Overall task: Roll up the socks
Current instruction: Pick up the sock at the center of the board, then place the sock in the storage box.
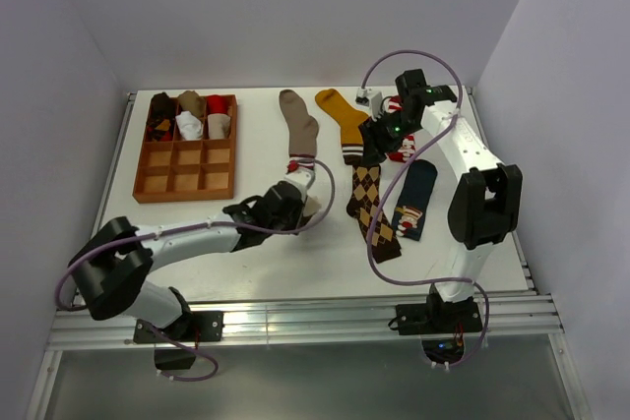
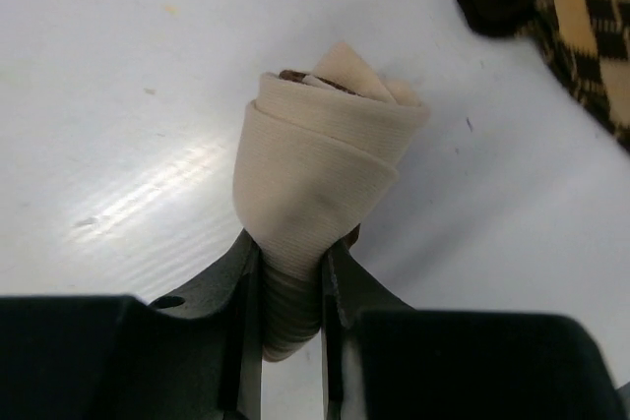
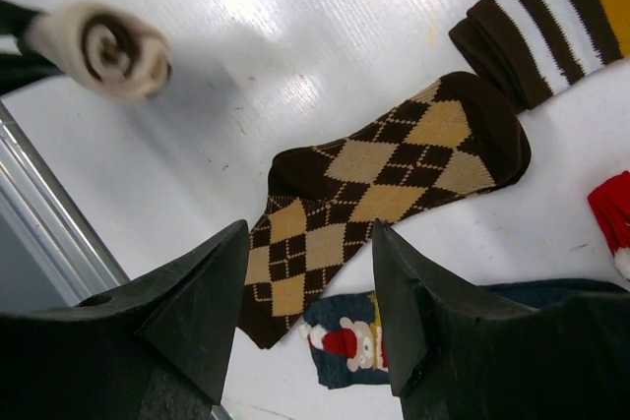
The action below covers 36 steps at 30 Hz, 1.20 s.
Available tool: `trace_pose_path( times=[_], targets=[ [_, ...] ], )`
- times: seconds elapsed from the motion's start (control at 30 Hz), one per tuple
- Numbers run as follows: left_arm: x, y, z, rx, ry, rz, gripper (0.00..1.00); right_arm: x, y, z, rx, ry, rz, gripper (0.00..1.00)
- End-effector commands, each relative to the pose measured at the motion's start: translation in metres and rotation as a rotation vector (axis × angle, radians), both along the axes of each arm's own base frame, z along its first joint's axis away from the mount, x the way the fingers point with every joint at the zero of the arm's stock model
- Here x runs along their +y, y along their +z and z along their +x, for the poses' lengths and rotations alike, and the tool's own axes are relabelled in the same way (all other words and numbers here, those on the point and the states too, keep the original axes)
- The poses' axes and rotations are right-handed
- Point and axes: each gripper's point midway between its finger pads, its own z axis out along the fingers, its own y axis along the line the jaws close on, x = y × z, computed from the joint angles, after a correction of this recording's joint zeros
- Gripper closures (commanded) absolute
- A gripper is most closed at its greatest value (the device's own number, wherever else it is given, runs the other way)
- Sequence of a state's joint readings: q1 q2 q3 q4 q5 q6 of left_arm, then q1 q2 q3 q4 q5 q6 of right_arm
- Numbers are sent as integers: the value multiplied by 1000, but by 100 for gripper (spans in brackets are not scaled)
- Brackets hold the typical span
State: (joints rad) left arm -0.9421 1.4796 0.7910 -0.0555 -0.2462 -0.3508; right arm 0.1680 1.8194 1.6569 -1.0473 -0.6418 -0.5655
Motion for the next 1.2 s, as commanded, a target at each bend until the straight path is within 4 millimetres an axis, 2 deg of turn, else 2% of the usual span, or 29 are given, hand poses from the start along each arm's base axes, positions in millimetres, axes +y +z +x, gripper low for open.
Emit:
trace_pose_path(
  times=[0.0, 0.1, 0.17, 0.27, 0.3, 0.37, 0.4, 0.47, 0.5, 0.57, 0.6, 0.67, 0.7, 0.77, 0.8, 0.87, 0.9, 0.93, 0.97, 1.0, 1.03, 1.07, 1.1, 1.17],
  targets=[
    [17, 52, 28, -77, 156, -124, 100, -2, 37, 6, -102, -17, 42, 39],
    [45, 69, 46, -124, 291, -109, 100, -4, 39, 6, -111, -24, 39, 39],
    [79, 85, 66, -191, 456, -85, 100, -7, 41, 8, -123, -35, 34, 39],
    [121, 104, 81, -243, 637, -74, 100, -9, 44, 11, -147, -47, 27, 39],
    [140, 109, 86, -257, 699, -60, 100, -9, 44, 10, -146, -45, 28, 39],
    [163, 120, 94, -283, 786, -54, 100, -9, 45, 10, -148, -46, 29, 39],
    [190, 125, 100, -318, 881, -19, 100, -10, 45, 10, -149, -48, 24, 39],
    [214, 133, 106, -340, 962, 9, 100, -10, 45, 12, -158, -52, 24, 39],
    [243, 135, 111, -356, 1049, 52, 100, -11, 45, 12, -161, -55, 21, 39],
    [273, 139, 115, -368, 1143, 86, 100, -10, 47, 12, -166, -57, 23, 39],
    [301, 136, 116, -360, 1226, 111, 100, -10, 47, 11, -167, -52, 26, 39],
    [327, 138, 119, -372, 1328, 112, 100, -10, 49, 9, -170, -48, 30, 39],
    [350, 133, 121, -362, 1390, 128, 100, -10, 48, 8, -170, -48, 30, 39],
    [368, 134, 128, -374, 1453, 122, 100, -9, 48, 6, -174, -39, 33, 39],
    [380, 125, 131, -356, 1483, 154, 100, -9, 48, 5, -170, -35, 35, 39],
    [391, 127, 141, -359, 1505, 194, 100, -8, 48, 4, -171, -26, 42, 39],
    [396, 113, 147, -328, 1513, 240, 100, -8, 47, 4, -169, -25, 41, 39],
    [398, 119, 155, -330, 1515, 249, 100, -7, 46, 4, -165, -22, 46, 39],
    [402, 115, 158, -318, 1519, 277, 100, -6, 45, 4, -160, -17, 50, 39],
    [406, 102, 161, -288, 1523, 332, 100, -6, 44, 5, -156, -16, 52, 39],
    [407, 105, 168, -291, 1516, 350, 100, -5, 42, 4, -152, -10, 53, 39],
    [409, 103, 171, -283, 1516, 370, 100, -4, 39, 5, -141, -5, 58, 39],
    [413, 92, 173, -257, 1514, 412, 100, -3, 38, 4, -142, 1, 61, 39],
    [415, 91, 180, -251, 1514, 426, 100, -2, 35, 6, -134, 5, 66, 39]
  ],
)
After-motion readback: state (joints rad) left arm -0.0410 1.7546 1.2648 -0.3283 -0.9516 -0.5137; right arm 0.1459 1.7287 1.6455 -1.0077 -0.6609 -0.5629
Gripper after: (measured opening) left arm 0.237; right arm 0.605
